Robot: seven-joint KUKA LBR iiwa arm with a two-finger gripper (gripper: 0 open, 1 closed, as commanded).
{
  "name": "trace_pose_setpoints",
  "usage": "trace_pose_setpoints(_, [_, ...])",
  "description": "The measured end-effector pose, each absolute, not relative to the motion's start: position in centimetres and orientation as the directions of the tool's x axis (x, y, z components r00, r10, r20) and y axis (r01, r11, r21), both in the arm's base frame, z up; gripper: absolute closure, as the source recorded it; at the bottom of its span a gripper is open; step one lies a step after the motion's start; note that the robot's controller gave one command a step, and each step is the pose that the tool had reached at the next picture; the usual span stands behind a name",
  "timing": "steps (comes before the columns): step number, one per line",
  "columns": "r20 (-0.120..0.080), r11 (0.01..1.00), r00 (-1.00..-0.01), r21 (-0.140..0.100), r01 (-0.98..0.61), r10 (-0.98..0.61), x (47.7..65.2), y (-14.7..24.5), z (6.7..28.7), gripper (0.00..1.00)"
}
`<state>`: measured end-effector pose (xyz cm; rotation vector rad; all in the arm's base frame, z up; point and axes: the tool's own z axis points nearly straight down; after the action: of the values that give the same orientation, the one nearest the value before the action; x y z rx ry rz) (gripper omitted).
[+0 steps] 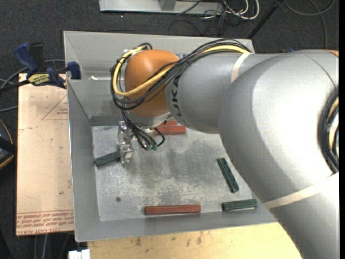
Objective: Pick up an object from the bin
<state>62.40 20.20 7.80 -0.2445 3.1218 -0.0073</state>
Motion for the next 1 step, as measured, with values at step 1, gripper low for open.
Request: trace_pose_setpoints(1, [-0.010,0.988,-0.988,-0.005,-0.155,-0.155,62.40,20.19,7.80,1.00])
